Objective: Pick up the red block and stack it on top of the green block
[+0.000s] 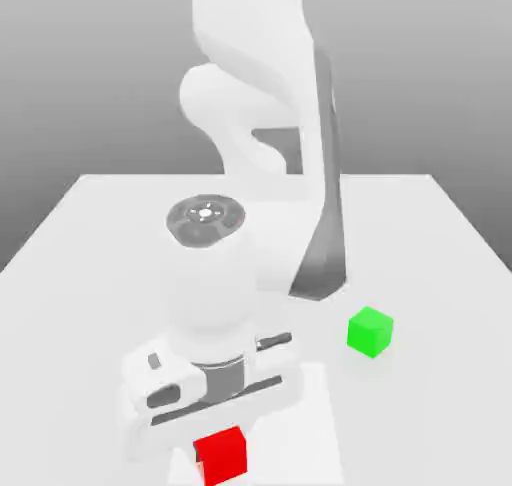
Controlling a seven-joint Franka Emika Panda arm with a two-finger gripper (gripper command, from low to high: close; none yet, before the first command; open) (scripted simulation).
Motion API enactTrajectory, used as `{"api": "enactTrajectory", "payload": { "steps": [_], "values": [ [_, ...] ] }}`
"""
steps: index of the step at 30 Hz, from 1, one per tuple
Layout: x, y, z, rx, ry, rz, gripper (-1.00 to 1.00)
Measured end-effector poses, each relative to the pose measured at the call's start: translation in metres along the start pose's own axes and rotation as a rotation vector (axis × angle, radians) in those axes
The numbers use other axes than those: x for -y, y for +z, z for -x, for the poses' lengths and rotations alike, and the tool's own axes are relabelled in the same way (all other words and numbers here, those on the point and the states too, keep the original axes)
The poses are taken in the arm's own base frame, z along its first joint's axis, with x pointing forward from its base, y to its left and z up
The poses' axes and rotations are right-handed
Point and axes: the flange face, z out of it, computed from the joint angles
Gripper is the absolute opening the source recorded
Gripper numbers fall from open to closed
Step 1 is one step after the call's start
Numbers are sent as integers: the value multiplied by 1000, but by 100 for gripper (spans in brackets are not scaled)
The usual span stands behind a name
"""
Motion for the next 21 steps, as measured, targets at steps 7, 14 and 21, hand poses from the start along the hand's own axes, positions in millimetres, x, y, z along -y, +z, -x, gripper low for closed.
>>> {"api": "enactTrajectory", "payload": {
  "steps": [7,14,21],
  "values": [
    [95,-37,108,40,-288,-66,-100],
    [130,-54,237,35,-601,-55,-100],
    [125,-32,302,0,-785,3,-100]
  ]
}}
